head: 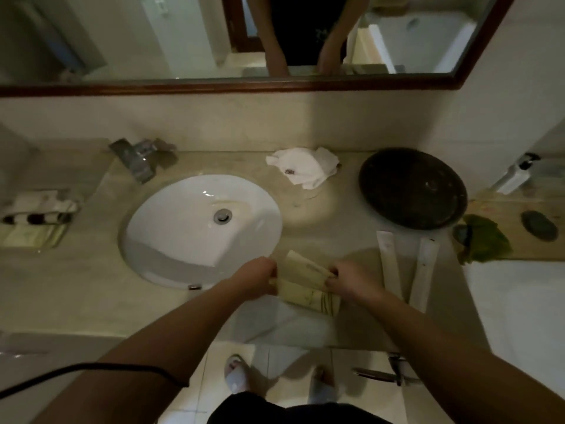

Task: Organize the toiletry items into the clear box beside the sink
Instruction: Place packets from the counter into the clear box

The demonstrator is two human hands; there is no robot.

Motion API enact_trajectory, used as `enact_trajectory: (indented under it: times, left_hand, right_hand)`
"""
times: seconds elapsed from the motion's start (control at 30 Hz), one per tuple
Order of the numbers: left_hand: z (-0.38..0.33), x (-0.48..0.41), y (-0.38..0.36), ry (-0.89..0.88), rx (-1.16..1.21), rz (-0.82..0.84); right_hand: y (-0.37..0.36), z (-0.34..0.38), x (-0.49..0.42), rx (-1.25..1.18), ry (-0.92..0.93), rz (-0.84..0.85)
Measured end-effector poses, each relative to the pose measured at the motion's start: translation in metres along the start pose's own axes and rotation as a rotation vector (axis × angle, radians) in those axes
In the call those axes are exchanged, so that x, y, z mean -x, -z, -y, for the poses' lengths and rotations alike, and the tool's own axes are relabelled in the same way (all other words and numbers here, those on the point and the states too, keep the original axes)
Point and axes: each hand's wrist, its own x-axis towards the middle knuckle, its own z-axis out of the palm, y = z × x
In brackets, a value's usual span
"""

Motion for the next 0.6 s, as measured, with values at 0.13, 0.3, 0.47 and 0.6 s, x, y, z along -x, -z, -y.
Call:
enact_trajectory:
  times: [0.13,0.3,0.47,0.6]
  left_hand:
    - [0.027,0.027,-0.006,0.080,0.119,-0.036]
    - [0.084,0.074,0.015,0.121,0.390,-0.204]
    - [0.166,0.148,0.039,0.226,0.701,-0.376]
    - [0.235,0.202,0.056,0.264,0.883,-0.462]
  right_hand:
    - [0.004,0.032,0.005,-0.172,0.043,-0.092]
    - [-0.002,0.109,0.000,-0.185,0.211,-0.142]
    - [-0.035,0.215,-0.011,-0.144,0.311,-0.121]
    - [-0.070,0.300,-0.009,-0.090,0.488,-0.067]
